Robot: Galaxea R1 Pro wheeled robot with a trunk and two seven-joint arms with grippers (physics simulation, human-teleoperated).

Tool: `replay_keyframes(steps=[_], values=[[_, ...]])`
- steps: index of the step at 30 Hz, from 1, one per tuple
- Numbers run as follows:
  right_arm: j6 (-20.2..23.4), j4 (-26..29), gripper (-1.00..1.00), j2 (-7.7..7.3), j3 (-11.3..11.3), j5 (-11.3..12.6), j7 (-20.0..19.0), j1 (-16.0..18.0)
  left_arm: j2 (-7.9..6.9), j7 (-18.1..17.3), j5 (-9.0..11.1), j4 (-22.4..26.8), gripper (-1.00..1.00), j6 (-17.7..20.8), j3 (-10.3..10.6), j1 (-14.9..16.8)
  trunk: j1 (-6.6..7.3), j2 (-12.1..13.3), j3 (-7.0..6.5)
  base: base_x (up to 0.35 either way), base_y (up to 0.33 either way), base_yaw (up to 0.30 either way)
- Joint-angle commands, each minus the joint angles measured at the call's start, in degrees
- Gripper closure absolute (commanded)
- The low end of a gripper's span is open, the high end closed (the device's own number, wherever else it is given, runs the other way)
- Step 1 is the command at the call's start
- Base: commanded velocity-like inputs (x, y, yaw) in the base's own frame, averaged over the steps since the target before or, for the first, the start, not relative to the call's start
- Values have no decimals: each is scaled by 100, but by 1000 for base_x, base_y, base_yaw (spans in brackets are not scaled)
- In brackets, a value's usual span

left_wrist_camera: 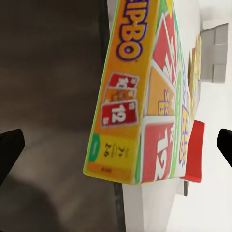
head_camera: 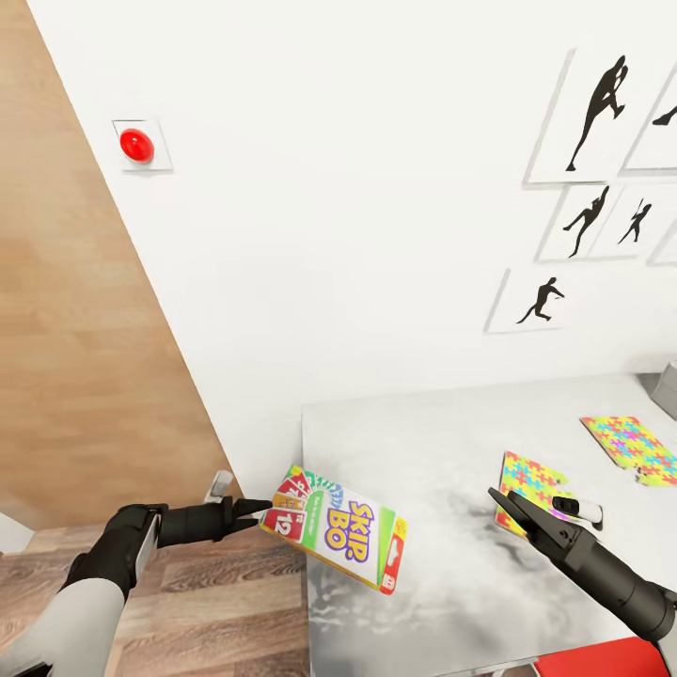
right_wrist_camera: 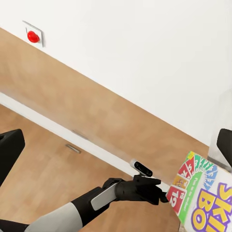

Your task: Put all the toys in the child's room - the three board games (two on the bed and one on the table), the two jigsaw puzzles on the table, and the tennis ball on the table - inside the toy box on the table in the child's room.

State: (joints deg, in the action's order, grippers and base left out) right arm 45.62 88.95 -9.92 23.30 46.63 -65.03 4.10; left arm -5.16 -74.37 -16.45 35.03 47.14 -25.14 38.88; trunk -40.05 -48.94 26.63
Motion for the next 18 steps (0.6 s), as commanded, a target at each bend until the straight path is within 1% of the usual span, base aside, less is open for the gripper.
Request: replay_keyframes(steps=[1,9,18], values=[[35,0,-100,-1,3,24,-1,3,5,-51,-60,4,-100,58,-30,6,-1,-5,6,0,-8,0],[35,0,-100,-1,0,22,-1,3,6,-51,-60,4,-100,62,-33,6,-1,-5,6,0,-57,0],[35,0,-100,-2,6,22,-1,3,-2,-51,-60,4,-100,66,-34,6,-1,-5,6,0,-13,0]])
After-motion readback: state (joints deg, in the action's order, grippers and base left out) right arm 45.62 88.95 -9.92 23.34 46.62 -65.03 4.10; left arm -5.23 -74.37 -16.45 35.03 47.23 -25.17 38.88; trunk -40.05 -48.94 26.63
